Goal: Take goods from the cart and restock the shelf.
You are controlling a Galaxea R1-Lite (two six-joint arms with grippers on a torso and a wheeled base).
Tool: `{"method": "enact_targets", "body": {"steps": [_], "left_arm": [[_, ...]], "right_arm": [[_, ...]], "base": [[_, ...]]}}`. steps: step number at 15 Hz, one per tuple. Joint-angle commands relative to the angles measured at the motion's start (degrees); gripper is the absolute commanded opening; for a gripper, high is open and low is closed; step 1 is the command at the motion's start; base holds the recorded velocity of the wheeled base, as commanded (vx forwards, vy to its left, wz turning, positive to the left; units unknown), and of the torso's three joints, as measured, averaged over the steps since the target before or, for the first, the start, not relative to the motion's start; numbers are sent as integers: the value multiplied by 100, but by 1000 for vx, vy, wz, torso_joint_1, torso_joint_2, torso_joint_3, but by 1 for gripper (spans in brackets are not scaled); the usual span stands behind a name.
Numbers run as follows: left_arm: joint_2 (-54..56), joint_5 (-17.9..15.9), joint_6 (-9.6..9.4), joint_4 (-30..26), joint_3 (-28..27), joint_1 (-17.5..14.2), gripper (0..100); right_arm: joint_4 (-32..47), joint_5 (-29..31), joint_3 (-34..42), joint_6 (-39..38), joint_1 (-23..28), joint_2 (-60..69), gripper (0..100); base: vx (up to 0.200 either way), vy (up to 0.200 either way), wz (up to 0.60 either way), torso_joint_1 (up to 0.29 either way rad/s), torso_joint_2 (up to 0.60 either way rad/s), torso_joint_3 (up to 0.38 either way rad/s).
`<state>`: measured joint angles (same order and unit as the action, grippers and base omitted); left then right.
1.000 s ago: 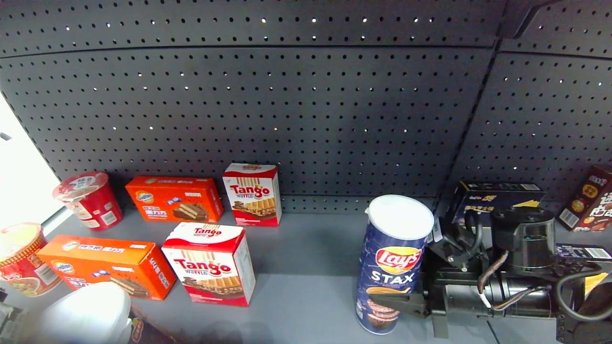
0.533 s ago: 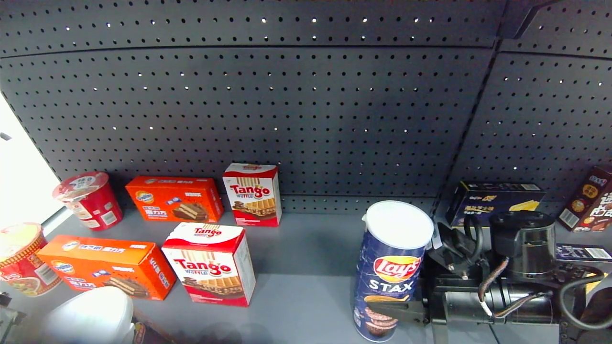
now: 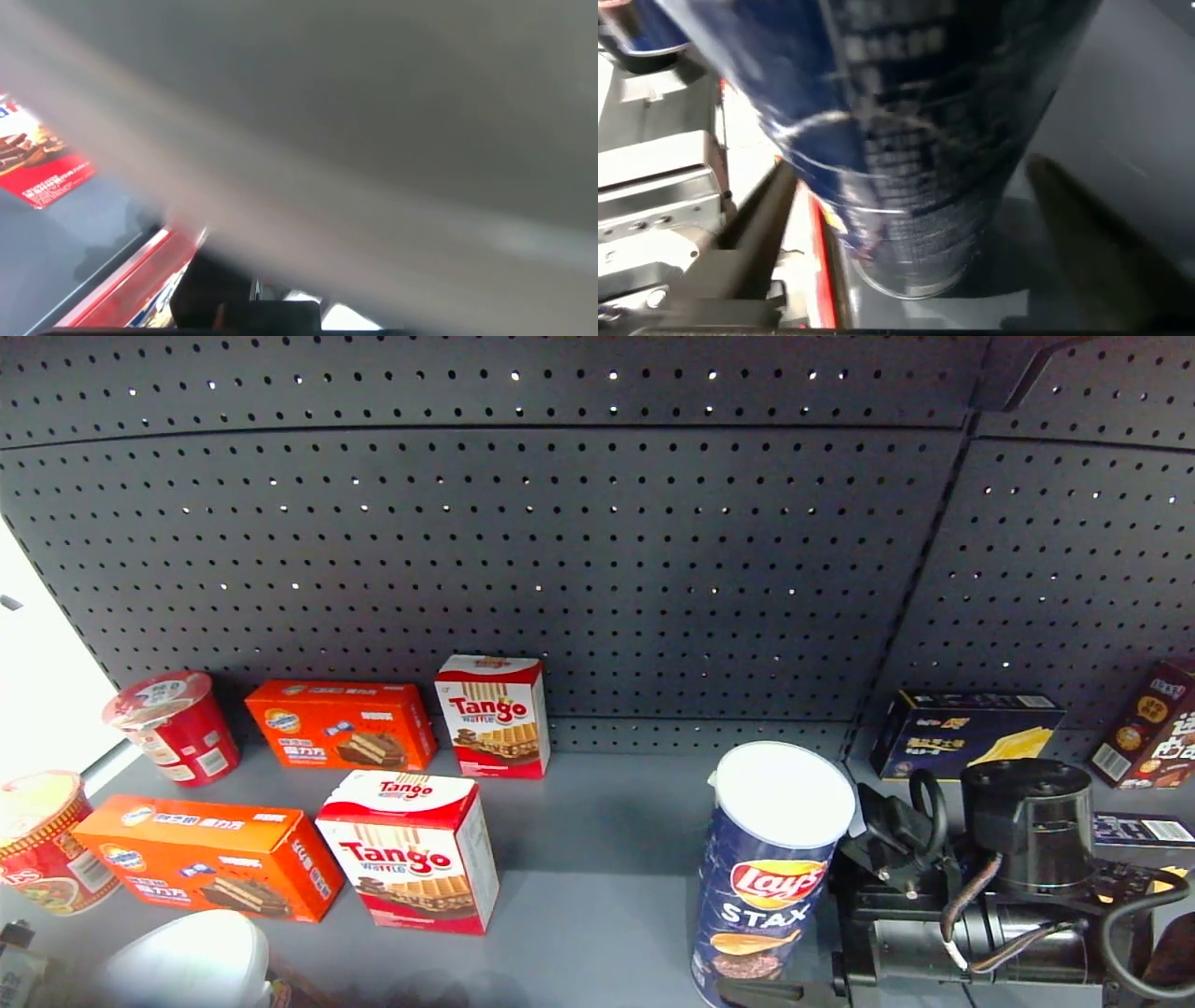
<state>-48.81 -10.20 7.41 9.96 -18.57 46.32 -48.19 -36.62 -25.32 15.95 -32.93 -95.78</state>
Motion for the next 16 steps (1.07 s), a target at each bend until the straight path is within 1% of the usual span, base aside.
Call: {"method": "enact_targets", "body": {"steps": [1,4,7,9,11,12,13,14,15,16], "left_arm": [[3,1,-3,6,11,-1,0],[-6,-8,-3,6,-68,-1,0],[-23,-17,-20,41,-112,8,0],[-23,-17,-29,41,-138,8,0],[-120,-8,-38,41,-305,8,0],[-243,-8,-64,59,-516,8,0],[-384,1,-179,50,-789,8,0],[-454,1,-258,50,-930,8,0],[-577,-8,-416,15,-1193,8,0],[-709,-8,-486,6,-1387,17,0]], "right_arm": [[-15,23,10,14,6,7,100],[-15,32,177,-4,41,323,100],[11,85,642,-100,155,1097,100],[73,217,757,-162,164,1492,100],[345,340,721,-276,111,1958,100],[706,340,634,-285,85,2266,100],[1092,349,493,-285,32,2573,100],[1295,349,405,-294,-3,2723,100],[1760,366,194,-294,-38,3039,100],[2261,419,-17,-303,-47,3320,100]], "base": [[0,0,0,0,0,0],[0,0,0,0,0,0],[0,0,0,0,0,0],[0,0,0,0,0,0],[0,0,0,0,0,0],[0,0,0,0,0,0],[0,0,0,0,0,0],[0,0,0,0,0,0],[0,0,0,0,0,0],[0,0,0,0,0,0]]}}
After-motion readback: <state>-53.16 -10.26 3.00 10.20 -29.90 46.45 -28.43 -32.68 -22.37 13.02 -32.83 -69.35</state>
